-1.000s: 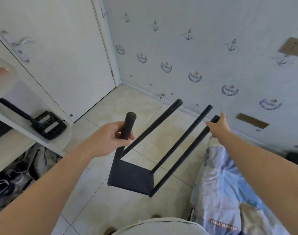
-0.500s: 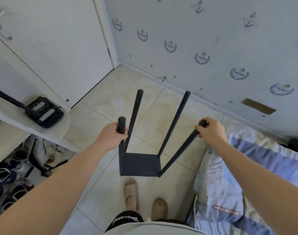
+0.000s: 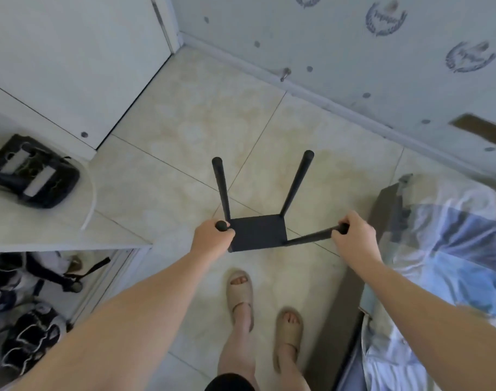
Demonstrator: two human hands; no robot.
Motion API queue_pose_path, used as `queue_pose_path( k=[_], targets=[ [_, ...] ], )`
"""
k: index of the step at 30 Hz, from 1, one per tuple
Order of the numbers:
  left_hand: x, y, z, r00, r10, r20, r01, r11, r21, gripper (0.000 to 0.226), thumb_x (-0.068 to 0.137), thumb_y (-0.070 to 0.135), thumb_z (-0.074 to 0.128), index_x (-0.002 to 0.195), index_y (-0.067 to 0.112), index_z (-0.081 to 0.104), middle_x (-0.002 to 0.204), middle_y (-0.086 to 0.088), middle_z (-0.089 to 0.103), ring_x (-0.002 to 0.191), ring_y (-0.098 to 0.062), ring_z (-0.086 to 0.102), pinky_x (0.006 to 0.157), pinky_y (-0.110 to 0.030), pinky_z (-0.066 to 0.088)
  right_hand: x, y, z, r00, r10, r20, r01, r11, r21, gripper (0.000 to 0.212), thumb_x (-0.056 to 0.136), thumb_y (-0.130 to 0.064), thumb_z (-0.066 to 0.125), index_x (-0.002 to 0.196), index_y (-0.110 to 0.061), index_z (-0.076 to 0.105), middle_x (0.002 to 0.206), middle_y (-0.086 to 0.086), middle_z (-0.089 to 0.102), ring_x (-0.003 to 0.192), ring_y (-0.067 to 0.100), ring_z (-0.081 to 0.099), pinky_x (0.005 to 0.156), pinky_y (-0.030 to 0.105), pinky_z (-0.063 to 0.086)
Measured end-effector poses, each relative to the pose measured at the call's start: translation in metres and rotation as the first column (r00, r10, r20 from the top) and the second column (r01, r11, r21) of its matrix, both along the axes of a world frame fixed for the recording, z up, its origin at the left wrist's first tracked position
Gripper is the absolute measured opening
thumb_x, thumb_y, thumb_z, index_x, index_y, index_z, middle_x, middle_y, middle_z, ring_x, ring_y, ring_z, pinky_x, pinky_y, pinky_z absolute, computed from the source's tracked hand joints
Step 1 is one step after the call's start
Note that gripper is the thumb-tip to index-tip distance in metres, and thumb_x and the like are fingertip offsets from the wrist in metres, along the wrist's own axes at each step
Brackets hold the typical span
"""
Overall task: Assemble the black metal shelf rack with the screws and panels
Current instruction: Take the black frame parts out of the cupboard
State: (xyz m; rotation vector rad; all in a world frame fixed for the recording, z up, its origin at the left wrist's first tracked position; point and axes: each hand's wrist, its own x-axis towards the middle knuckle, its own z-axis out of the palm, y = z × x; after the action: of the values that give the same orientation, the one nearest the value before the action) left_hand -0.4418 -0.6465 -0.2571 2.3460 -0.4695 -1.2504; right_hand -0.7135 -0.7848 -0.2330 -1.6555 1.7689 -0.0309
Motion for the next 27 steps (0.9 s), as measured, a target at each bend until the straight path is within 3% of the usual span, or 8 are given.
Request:
queue_pose_path(
  k=[4,6,10,17,20,23,25,27],
  targets=[
    [0.008,-0.004,-0.04,1.0,0.01,-0.025,-0.01,1.0,-0.004,0.03,0.09,0.016,0.058,0.118,0.024,0.067,0.105,0.004,0.065,0.078,-0.015,0.062,0.053,-0.017,0.043,0.012,-0.004,-0.041,1.0,-0.027,-0.007,0.027,1.0,-0.006,0.011,0.093,-0.006,0.061,0.099,-0.013,0.055,0.1,0.003,0.055,0.088,0.024,0.053,0.072,0.031,0.042],
    [0.01,-0.004,-0.053,1.0,-0.009,-0.021,0.009,1.0,-0.001,0.033,0.091,0.013,0.057,0.121,0.023,0.067,0.109,0.005,0.064,0.089,-0.017,0.062,0.064,-0.019,0.045,0.016,-0.004,-0.054,0.999,-0.038,-0.013,0.038,0.999,0.007,0.011,0.094,-0.008,0.062,0.099,-0.013,0.055,0.099,0.002,0.054,0.084,0.021,0.053,0.066,0.029,0.043],
    [0.013,0.0,-0.075,0.999,-0.038,-0.017,0.038,0.999,0.0,0.036,0.091,0.011,0.053,0.121,0.022,0.068,0.105,0.005,0.067,0.077,-0.009,0.059,0.053,-0.008,0.042,0.022,-0.001,-0.079,0.997,-0.077,-0.027,0.078,0.996,0.052,0.011,0.094,-0.009,0.063,0.099,-0.014,0.055,0.098,0.003,0.055,0.077,0.014,0.051,0.058,0.026,0.039],
    [0.011,0.0,-0.086,0.992,-0.12,-0.036,0.122,0.991,0.047,0.037,0.09,0.013,0.057,0.125,0.021,0.067,0.119,-0.008,0.068,0.103,-0.027,0.064,0.074,-0.027,0.049,0.03,0.007,-0.094,0.993,-0.112,0.026,0.11,0.991,0.074,0.013,0.098,-0.013,0.062,0.106,-0.018,0.052,0.105,0.004,0.057,0.081,0.017,0.055,0.064,0.027,0.043],
    [0.009,0.002,-0.079,0.989,-0.145,-0.019,0.146,0.986,0.079,0.037,0.089,0.014,0.059,0.125,0.017,0.065,0.114,-0.011,0.067,0.105,-0.031,0.063,0.077,-0.034,0.051,0.029,0.008,-0.089,0.992,-0.116,0.041,0.11,0.984,0.138,0.024,0.099,-0.015,0.058,0.123,-0.016,0.055,0.118,0.007,0.059,0.095,0.023,0.058,0.074,0.029,0.045],
    [0.005,0.006,-0.066,0.99,-0.139,0.016,0.138,0.988,0.074,0.047,0.089,0.015,0.06,0.135,0.02,0.056,0.108,0.002,0.061,0.097,-0.023,0.061,0.076,-0.031,0.05,0.024,0.009,-0.075,0.999,-0.036,0.034,0.028,0.976,0.214,0.048,0.099,-0.019,0.057,0.145,-0.018,0.046,0.137,0.008,0.054,0.112,0.025,0.055,0.078,0.03,0.045],
    [-0.001,0.014,-0.047,0.987,-0.155,0.038,0.152,0.986,0.068,0.058,0.09,0.02,0.06,0.146,0.023,0.043,0.126,0.001,0.056,0.111,-0.023,0.058,0.089,-0.034,0.051,0.02,0.014,-0.055,0.997,0.07,0.015,-0.071,0.969,0.235,0.059,0.1,-0.024,0.057,0.154,-0.021,0.034,0.148,0.006,0.043,0.12,0.025,0.049,0.084,0.034,0.047],
    [-0.006,0.02,-0.038,0.977,-0.206,0.06,0.198,0.974,0.109,0.069,0.092,0.027,0.06,0.154,0.026,0.029,0.154,0.0,0.036,0.134,-0.024,0.045,0.101,-0.035,0.043,0.018,0.017,-0.042,0.984,0.181,-0.005,-0.175,0.958,0.228,0.064,0.101,-0.028,0.055,0.158,-0.024,0.025,0.156,0.005,0.034,0.134,0.028,0.041,0.102,0.042,0.046]
  ],
)
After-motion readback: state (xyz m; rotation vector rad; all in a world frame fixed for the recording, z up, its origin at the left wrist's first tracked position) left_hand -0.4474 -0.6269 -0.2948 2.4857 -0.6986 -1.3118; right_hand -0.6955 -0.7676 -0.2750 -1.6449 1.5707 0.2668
